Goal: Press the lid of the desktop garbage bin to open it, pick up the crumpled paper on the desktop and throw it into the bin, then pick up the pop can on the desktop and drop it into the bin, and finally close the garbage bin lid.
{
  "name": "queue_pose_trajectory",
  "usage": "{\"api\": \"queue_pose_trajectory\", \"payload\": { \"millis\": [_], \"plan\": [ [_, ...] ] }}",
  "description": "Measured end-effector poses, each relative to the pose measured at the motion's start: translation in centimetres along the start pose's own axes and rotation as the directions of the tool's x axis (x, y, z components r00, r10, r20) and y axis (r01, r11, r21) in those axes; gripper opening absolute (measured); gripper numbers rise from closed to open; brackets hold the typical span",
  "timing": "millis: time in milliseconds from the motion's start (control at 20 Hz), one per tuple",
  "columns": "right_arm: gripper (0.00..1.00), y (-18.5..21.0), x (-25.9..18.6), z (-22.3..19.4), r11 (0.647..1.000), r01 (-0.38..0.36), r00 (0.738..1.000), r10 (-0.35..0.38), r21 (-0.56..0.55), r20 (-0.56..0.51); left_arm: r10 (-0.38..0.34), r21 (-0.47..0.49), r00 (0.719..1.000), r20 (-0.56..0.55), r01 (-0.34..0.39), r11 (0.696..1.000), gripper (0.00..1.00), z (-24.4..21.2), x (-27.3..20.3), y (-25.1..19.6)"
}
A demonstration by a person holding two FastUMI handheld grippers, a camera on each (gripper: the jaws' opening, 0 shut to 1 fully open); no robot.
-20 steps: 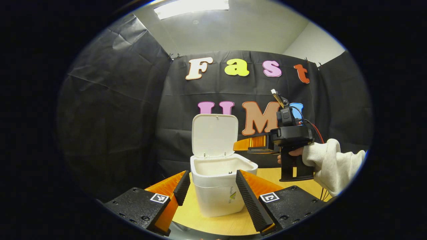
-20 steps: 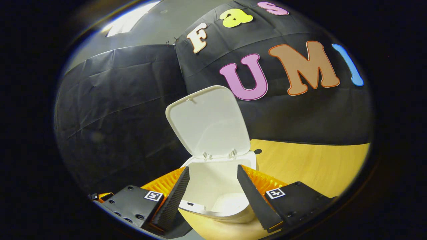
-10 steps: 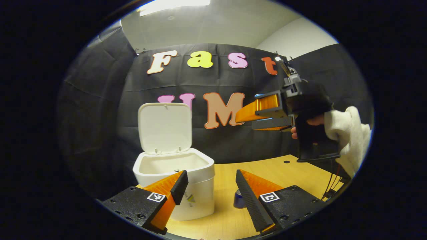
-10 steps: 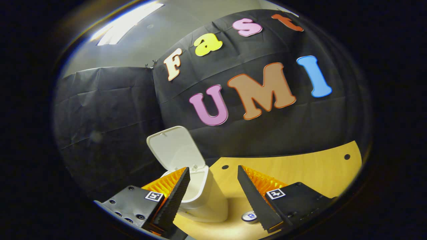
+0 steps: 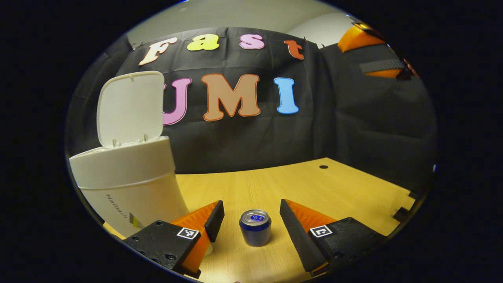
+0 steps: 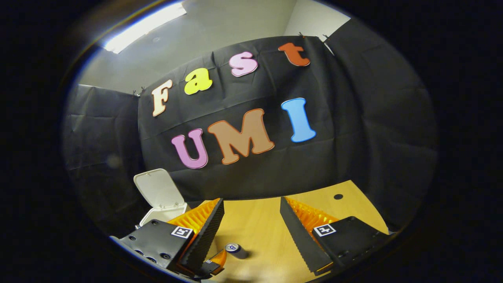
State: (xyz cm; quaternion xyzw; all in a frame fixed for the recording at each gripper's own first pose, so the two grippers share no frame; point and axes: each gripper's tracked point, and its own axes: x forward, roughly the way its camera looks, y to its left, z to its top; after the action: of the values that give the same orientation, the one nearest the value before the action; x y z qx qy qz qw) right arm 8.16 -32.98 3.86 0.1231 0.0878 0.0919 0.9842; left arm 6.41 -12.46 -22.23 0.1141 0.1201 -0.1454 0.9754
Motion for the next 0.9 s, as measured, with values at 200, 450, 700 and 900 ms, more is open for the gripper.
{"api": "queue_pose_trajectory", "payload": {
  "millis": [200,450,700,900],
  "plan": [
    [0.95,-2.4,-2.7,0.0,0.996,0.086,0.996,-0.087,0.018,0.012,0.003,0.047,0.999,-0.052,0.0,0.999,0.87,-3.4,3.6,-0.5],
    [0.95,-5.1,-5.1,-0.8,0.978,0.211,0.978,-0.211,-0.003,0.011,-0.013,0.012,0.991,-0.131,0.014,1.0,0.87,-7.2,5.8,-0.6],
    [0.95,-5.6,-6.6,-1.4,0.966,0.256,0.967,-0.257,0.018,0.001,-0.014,-0.009,0.978,-0.206,0.012,1.0,0.86,-10.1,6.5,-0.7],
    [0.95,-6.3,-8.0,-2.5,0.957,0.29,0.957,-0.29,0.011,-0.01,-0.017,0.046,0.97,-0.241,0.029,0.999,0.8,-10.4,6.5,-0.9]
  ]
}}
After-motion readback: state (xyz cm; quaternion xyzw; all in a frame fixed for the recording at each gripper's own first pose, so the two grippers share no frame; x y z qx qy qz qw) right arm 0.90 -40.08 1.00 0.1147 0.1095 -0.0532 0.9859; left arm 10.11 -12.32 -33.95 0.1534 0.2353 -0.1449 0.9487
